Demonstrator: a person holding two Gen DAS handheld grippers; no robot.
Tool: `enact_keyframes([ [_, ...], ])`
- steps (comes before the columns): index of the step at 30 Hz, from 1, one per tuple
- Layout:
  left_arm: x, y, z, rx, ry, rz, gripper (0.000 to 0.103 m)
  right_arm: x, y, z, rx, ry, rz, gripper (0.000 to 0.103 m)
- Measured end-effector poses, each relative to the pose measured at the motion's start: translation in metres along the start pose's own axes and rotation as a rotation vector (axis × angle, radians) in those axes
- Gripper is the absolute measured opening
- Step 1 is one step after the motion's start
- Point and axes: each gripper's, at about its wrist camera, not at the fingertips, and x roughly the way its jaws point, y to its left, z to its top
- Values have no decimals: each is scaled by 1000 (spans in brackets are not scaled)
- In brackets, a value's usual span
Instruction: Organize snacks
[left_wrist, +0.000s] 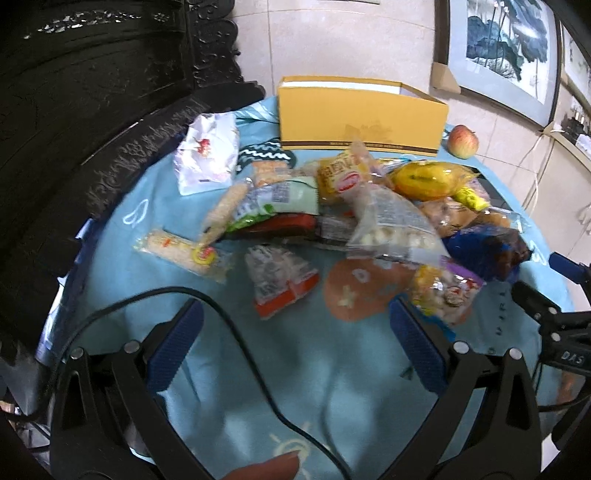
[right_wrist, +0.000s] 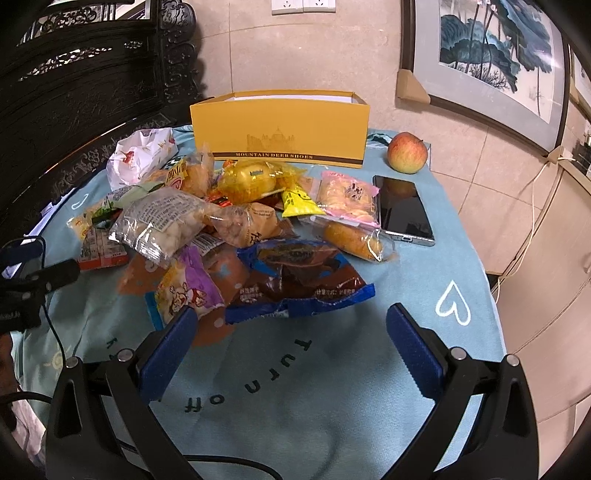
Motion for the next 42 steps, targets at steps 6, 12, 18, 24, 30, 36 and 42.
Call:
enact_keyframes([
  [6,16,4,11,2,12,7,101,5,-8,-2,12,0,12,102],
  [12,56,8,17,-97,134,-40,101,12,-19,-2,29,7,23,102],
  [18,83,35,24,-196,183,-29,101,14,-26,2,47,10,13,102],
  [24,99,48,26,-195,174,-4,62,14,-11,4,1,4,32,102],
  [30,95,54,27,-205,141,-63,38,6,0,6,-55,-17,17,102],
  [36,48,56,20,-168,45,-130,38,1,-5,6,-45,-32,19,102],
  [42,11,46,18,-115,-12,-177,38,-2,-1,4,-53,-39,30,102],
])
